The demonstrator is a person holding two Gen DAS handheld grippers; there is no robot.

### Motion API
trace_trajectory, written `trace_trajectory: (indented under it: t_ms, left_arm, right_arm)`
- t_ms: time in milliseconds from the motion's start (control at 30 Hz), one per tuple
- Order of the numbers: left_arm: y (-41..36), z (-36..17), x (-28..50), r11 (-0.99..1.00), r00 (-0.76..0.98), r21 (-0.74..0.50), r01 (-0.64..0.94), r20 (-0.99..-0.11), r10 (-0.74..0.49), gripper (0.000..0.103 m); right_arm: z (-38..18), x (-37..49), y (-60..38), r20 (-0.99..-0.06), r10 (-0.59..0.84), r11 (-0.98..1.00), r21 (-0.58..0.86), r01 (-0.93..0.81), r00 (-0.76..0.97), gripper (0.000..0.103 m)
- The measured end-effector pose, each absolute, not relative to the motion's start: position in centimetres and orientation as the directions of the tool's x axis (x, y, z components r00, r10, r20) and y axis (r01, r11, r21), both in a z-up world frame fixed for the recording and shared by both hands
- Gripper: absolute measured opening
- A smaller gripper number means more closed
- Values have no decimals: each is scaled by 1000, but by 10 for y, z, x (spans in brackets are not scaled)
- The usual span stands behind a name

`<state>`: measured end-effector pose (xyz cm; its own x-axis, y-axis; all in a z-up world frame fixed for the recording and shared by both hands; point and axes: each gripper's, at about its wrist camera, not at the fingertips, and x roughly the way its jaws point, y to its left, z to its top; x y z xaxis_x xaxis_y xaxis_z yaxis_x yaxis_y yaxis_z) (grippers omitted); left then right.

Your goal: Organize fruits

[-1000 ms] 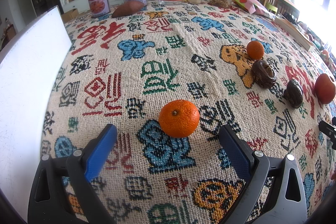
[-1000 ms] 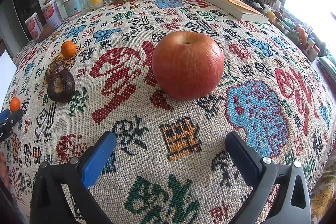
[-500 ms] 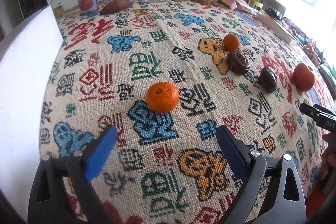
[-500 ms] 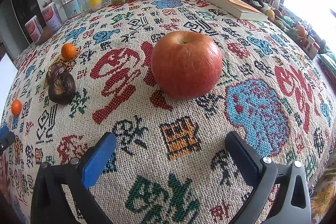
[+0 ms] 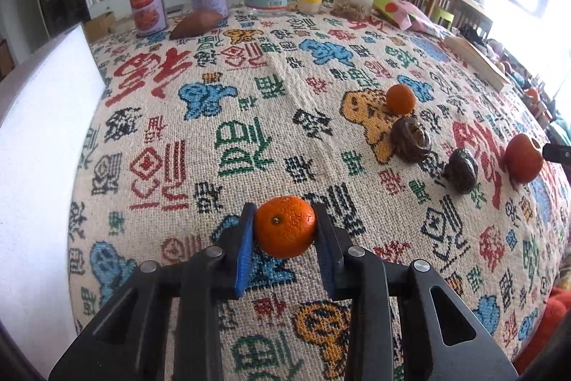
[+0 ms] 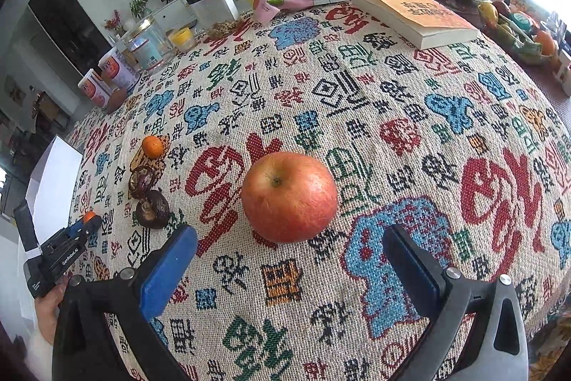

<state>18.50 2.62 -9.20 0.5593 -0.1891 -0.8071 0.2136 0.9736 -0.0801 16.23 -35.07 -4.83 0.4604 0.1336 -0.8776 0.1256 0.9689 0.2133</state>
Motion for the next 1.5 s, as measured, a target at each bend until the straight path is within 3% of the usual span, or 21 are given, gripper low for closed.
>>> trace_trajectory:
  t_ms: [167, 200, 233, 300, 500, 733, 833, 933, 1033, 1167, 1367, 1500]
  left_arm:
    - [29, -72, 167, 968, 558, -131, 212, -797, -231, 31]
    - [29, -70, 164, 967, 557, -136, 215, -796, -236, 31]
    - [28, -68, 161, 966, 556, -139, 219, -796, -240, 31]
    - [26, -66, 158, 962, 550, -147, 229, -796, -252, 31]
    - [37, -35, 128, 926, 551, -280, 255, -744, -377, 31]
    - [104, 66, 58, 827, 593, -479, 294, -588, -551, 31]
    - [154, 113, 29, 831, 678, -489, 264, -519, -521, 31]
    - [206, 137, 21, 865, 744, -467, 184, -508, -433, 31]
    - [252, 125, 39, 910, 758, -411, 52, -577, -304, 31]
    - [306, 57, 88, 907, 669, -395, -148, -715, -203, 31]
    - [361, -47, 131, 803, 501, -457, -383, -833, -235, 31]
    - [366, -71, 130, 776, 453, -460, -432, -854, -255, 32]
  right_arm:
    - [-68, 204, -339, -949, 86, 982, 133, 138, 304, 101]
    - [-72, 208, -339, -957, 73, 984, 115, 136, 281, 95]
    - [-74, 209, -338, -962, 60, 986, 98, 132, 267, 82]
    - [-79, 213, -337, -970, 38, 992, 66, 110, 238, 71]
    - [-64, 196, -340, -964, 72, 990, 101, 101, 257, 69]
    - [28, 162, -300, -874, 286, 952, 306, -14, 392, 69]
    - [72, 157, -238, -815, 406, 914, 372, -163, 414, 69]
    - [104, 154, -158, -755, 527, 846, 422, -326, 390, 69]
    - [122, 148, -64, -712, 622, 756, 437, -487, 326, 69]
    - [117, 136, 51, -692, 679, 643, 399, -654, 245, 69]
    - [60, 118, 179, -788, 594, 557, 255, -790, 164, 69]
    - [20, 118, 214, -856, 491, 561, 168, -811, 163, 69]
